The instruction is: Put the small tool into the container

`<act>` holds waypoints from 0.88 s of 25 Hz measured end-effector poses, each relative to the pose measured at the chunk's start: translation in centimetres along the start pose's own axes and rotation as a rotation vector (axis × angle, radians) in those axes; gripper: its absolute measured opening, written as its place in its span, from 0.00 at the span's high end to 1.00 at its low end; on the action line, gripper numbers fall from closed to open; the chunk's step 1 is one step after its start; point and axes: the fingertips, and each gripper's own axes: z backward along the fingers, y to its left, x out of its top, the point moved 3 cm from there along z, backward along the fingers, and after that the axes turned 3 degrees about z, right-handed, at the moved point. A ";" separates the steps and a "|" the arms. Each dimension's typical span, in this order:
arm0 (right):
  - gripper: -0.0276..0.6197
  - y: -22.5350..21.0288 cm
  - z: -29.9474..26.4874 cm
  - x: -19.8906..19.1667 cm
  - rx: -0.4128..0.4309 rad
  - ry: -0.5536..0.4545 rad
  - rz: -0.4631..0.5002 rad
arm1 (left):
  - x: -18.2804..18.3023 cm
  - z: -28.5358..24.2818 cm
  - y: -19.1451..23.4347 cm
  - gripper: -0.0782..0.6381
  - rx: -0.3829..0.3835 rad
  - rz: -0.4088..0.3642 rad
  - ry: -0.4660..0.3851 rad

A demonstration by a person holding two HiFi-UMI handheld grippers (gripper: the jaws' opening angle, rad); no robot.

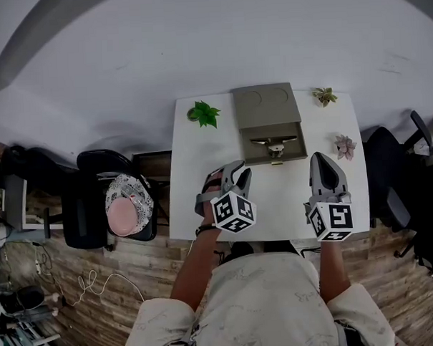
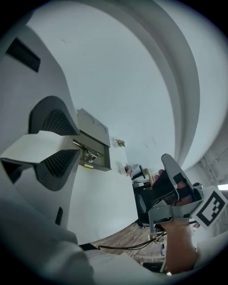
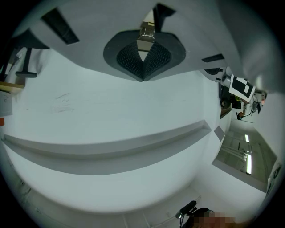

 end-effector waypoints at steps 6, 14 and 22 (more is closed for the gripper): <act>0.93 1.0 0.1 0.1 0.001 0.007 0.016 | 0.0 1.3 1.6 0.75 0.055 0.101 -0.076; 0.93 1.6 0.0 0.2 0.011 0.009 0.031 | 0.0 2.9 3.5 0.75 0.059 0.387 -0.214; 0.93 1.9 -0.3 0.5 0.028 0.004 0.032 | -0.2 4.8 5.6 0.75 0.155 0.554 -0.330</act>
